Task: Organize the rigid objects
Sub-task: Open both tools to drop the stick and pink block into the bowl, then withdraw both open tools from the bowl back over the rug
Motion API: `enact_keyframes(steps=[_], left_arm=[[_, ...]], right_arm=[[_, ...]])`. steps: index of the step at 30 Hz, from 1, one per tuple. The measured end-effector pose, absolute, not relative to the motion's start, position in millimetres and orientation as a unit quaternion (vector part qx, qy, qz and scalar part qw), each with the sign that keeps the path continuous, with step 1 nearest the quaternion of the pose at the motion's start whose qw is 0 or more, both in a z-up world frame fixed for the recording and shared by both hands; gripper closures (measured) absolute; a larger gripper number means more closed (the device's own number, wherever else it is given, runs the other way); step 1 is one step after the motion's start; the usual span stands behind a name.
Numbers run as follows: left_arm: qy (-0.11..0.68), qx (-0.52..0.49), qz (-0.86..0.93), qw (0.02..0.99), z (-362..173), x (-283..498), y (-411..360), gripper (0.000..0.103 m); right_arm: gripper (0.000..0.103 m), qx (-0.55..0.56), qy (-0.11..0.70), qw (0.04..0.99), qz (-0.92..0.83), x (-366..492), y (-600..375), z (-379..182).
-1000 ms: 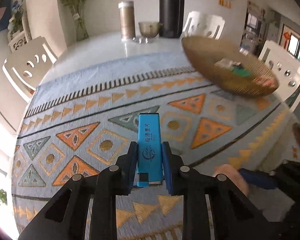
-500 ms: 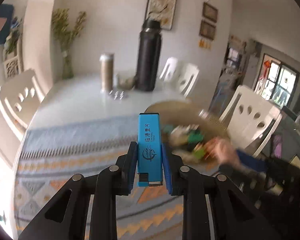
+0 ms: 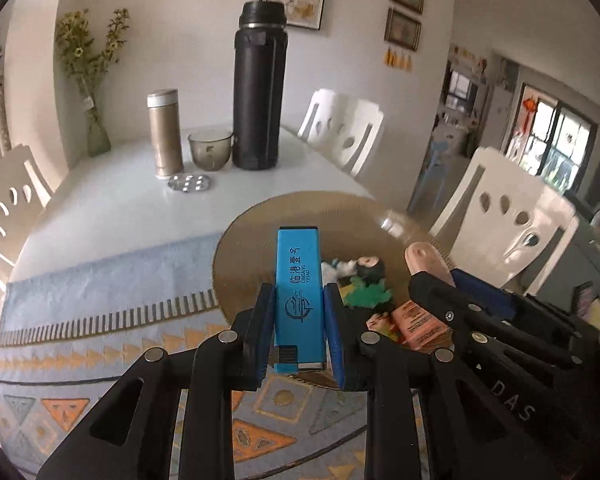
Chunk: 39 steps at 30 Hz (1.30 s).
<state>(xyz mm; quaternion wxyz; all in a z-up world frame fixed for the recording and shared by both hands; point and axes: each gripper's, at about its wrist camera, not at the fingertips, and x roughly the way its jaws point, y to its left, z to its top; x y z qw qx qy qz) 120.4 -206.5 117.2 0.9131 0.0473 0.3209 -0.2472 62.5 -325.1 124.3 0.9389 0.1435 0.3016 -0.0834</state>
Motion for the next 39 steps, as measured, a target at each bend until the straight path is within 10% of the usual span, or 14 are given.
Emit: enact_keyframes(steps=[5,16,20,24,39], left_arm=[[0.314,0.064,-0.227,0.92,125,115,-189,0.066],[0.236,0.063,-0.147,0.958,210,46,-76,0.063],[0.217,0.051,-0.109,0.969,242,14,-30,0.054],[0.197,0.027,-0.087,0.976,250,-16,6,0.025],[0.355,-0.027,-0.025,0.934,50,17,34,0.025]], right_arm=[[0.041,0.13,0.293,0.941,-0.113,58,-330,124],[0.041,0.14,0.248,0.957,-0.05,17,-287,174],[0.041,0.143,0.253,0.957,-0.009,11,-254,182],[0.041,0.12,0.264,0.957,0.022,4,-214,181],[0.041,0.05,0.382,0.923,0.022,18,-166,49]])
